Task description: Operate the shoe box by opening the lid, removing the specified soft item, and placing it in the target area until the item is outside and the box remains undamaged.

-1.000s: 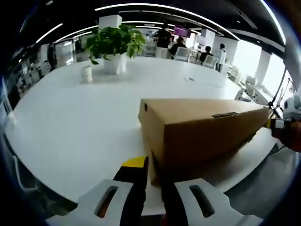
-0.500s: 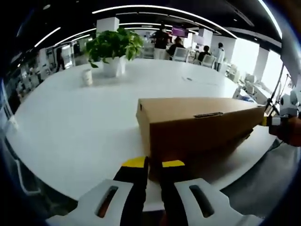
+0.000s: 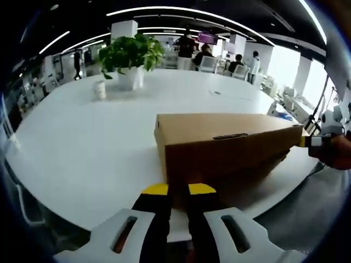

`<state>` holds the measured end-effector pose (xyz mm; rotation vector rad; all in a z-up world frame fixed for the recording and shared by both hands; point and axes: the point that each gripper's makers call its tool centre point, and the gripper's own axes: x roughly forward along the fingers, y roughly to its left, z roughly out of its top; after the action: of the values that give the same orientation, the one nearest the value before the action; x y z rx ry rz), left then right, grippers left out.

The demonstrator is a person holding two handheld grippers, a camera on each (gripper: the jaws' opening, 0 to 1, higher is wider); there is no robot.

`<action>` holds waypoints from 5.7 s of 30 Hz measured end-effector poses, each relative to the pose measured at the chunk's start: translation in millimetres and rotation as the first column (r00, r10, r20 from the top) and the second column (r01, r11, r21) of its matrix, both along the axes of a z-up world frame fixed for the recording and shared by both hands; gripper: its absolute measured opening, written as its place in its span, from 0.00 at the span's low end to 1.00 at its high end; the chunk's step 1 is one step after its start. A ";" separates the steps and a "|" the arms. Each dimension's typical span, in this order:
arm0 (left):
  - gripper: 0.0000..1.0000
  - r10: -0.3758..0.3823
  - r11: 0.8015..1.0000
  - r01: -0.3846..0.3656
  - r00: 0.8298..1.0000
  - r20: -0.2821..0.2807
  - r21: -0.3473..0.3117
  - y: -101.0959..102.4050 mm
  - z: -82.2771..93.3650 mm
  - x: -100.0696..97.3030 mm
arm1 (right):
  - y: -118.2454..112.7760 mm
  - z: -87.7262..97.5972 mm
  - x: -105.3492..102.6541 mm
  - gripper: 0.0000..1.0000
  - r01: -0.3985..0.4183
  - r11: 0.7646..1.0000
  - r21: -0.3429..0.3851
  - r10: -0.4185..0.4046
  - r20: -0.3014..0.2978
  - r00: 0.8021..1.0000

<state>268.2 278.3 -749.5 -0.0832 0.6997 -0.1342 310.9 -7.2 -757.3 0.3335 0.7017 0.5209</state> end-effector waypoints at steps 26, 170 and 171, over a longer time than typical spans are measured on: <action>0.07 0.035 0.998 -0.037 0.999 -0.036 -0.051 6.3 -3.6 -13.7 | -1.9 -12.2 -5.5 0.00 -0.015 1.000 -0.020 0.014 -0.046 0.999; 0.53 -0.191 0.955 0.200 0.980 0.063 -0.220 -154.9 34.9 78.4 | -227.3 51.4 23.8 0.63 0.436 0.898 -0.056 -0.425 0.141 0.894; 0.54 -0.190 0.954 0.199 0.980 0.062 -0.223 -155.2 35.4 78.1 | -227.6 51.2 24.2 0.64 0.437 0.898 -0.058 -0.425 0.142 0.894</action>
<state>346.3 123.1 -714.2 -0.2319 0.6493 -0.4055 335.1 -234.8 -706.0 0.3574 0.5039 0.0840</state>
